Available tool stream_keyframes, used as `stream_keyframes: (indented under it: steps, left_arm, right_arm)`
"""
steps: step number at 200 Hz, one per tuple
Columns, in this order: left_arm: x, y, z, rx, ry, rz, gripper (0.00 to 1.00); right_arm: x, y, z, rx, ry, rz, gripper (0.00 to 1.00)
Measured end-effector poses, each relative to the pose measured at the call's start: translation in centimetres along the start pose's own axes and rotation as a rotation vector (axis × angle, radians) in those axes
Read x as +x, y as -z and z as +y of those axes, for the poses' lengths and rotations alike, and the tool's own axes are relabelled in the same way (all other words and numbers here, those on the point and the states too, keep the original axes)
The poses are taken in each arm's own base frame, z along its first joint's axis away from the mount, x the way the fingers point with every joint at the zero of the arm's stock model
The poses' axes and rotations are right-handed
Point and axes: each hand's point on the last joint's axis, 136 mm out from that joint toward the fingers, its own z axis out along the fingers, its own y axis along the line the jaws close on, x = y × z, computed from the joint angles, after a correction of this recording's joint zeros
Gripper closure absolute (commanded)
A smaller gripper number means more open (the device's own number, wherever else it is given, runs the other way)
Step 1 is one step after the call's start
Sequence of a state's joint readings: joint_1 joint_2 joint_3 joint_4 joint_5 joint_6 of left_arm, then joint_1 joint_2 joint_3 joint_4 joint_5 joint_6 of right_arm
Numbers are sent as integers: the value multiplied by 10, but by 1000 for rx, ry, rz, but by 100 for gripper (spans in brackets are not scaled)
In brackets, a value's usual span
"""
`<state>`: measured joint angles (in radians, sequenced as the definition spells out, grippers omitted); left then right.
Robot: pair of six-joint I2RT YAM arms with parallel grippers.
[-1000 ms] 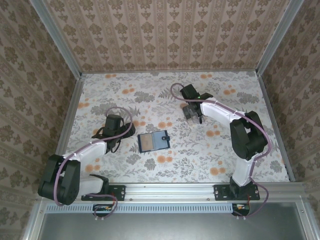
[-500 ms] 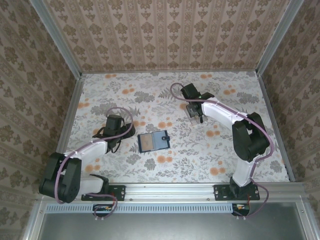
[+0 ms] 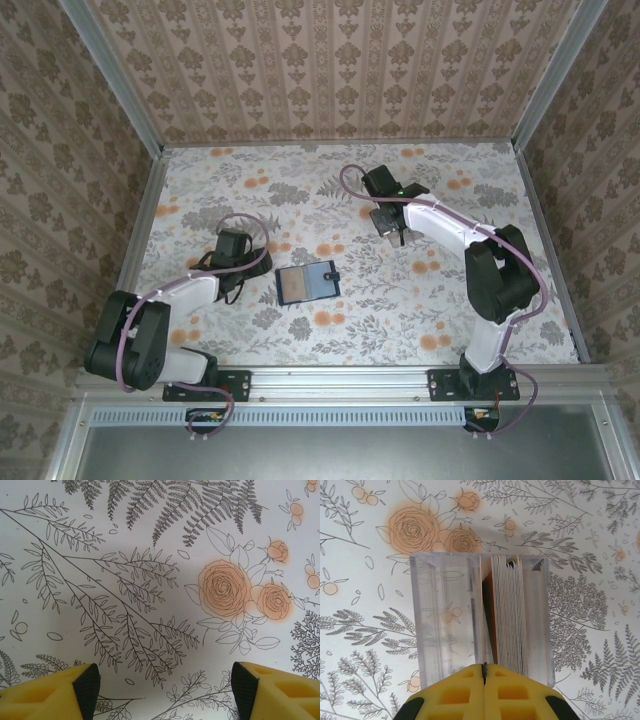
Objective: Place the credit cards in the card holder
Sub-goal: Pick up the credit card from the storage box, then insert the credit card into the card slot.
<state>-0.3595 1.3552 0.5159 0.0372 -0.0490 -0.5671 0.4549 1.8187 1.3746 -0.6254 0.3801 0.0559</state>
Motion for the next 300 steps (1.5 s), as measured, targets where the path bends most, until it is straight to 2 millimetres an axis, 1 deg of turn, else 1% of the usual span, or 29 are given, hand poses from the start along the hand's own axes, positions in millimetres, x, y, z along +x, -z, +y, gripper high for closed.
stream_keyframes:
  steps: [15, 29, 54, 73, 89, 97, 105, 129, 142, 164, 172, 187, 200, 215, 230, 256, 273, 300]
  left_arm:
    - [0, 0, 0, 0, 0, 1, 27]
    - [1, 0, -2, 8, 0, 5, 28]
    - [1, 0, -4, 18, -1, 9, 28]
    - [1, 1, -5, 25, -5, 9, 28]
    - [-1, 3, -6, 32, -10, 1, 29]
    - [-3, 4, -8, 39, -14, -5, 29]
    - [-5, 6, -10, 51, -17, -12, 30]
    - [-10, 11, -24, 117, -43, -30, 30]
    - [-13, 15, -33, 157, -63, -45, 31]
    - [-17, 20, -44, 206, -87, -68, 33]
    - [-18, 21, -46, 214, -91, -71, 36]
    - [-18, 21, -47, 219, -98, -74, 44]
    - [-16, 20, -47, 223, -104, -71, 51]
    - [-13, 17, -49, 232, -114, -59, 54]
    - [-8, 11, -52, 242, -118, -37, 57]
    - [6, 1, -54, 248, -128, 15, 57]
    - [10, 0, -55, 250, -132, 28, 57]
    - [11, 0, -55, 249, -134, 31, 57]
  right_arm:
    - [-1, 4, 3, -29, -7, -5, 100]
    - [-4, 15, 5, -65, -25, -31, 100]
    - [-12, 51, 3, -142, -76, -114, 100]
    - [-11, 78, 4, -215, -120, -185, 100]
    - [-6, 94, 13, -307, -149, -229, 100]
    - [-3, 99, 21, -364, -164, -242, 100]
    - [1, 102, 33, -440, -182, -247, 100]
    - [15, 99, 75, -680, -228, -209, 100]
    - [25, 96, 101, -817, -252, -155, 100]
    - [36, 90, 136, -988, -278, -68, 100]
    - [39, 89, 147, -1036, -281, -39, 100]
    - [45, 86, 168, -1111, -277, 17, 99]
    - [48, 85, 182, -1158, -275, 51, 99]
    - [51, 84, 193, -1195, -275, 80, 99]
    - [55, 79, 200, -1212, -283, 113, 98]
    - [64, 64, 206, -1205, -308, 175, 98]
    - [68, 56, 209, -1198, -316, 204, 98]
    - [69, 55, 209, -1196, -318, 211, 97]
